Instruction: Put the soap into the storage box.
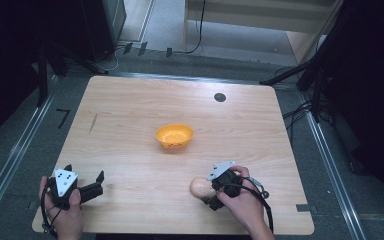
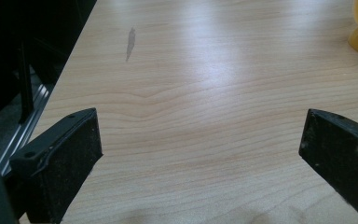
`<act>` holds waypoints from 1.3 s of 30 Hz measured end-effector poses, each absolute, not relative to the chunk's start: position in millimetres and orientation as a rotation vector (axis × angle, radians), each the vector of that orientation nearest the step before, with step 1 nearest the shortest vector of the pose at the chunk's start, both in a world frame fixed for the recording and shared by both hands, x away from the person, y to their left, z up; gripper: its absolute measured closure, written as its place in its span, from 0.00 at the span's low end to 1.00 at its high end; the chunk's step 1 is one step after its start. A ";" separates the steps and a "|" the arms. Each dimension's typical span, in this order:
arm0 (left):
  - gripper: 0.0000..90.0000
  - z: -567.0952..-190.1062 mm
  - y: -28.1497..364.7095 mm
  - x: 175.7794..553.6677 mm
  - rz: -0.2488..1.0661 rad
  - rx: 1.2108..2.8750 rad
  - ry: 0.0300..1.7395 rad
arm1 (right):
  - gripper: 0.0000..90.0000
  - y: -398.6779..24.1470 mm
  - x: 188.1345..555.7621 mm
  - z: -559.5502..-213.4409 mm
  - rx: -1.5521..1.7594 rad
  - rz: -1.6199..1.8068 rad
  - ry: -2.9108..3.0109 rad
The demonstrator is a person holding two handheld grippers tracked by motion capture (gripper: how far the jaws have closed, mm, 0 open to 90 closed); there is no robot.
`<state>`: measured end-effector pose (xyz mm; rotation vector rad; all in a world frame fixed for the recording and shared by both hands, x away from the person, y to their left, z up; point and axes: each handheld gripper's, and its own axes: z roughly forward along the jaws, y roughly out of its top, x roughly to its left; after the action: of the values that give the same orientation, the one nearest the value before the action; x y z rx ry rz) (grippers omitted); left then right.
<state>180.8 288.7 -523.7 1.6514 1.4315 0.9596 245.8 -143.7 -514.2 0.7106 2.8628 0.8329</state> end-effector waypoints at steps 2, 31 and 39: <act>0.00 -523.7 288.8 180.7 0.959 1.649 1.431 | 0.19 -142.5 245.5 -514.6 0.715 0.829 2.864; 0.00 -523.8 289.2 181.4 0.949 1.649 1.435 | 0.35 -133.5 246.7 -519.6 0.660 0.785 2.865; 0.00 -523.8 289.1 181.5 0.949 1.650 1.434 | 0.35 -133.9 247.4 -519.7 0.652 0.787 2.863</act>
<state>181.5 289.1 -523.8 1.6499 1.4344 0.9495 247.4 -133.9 -519.7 0.6519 2.8634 0.7870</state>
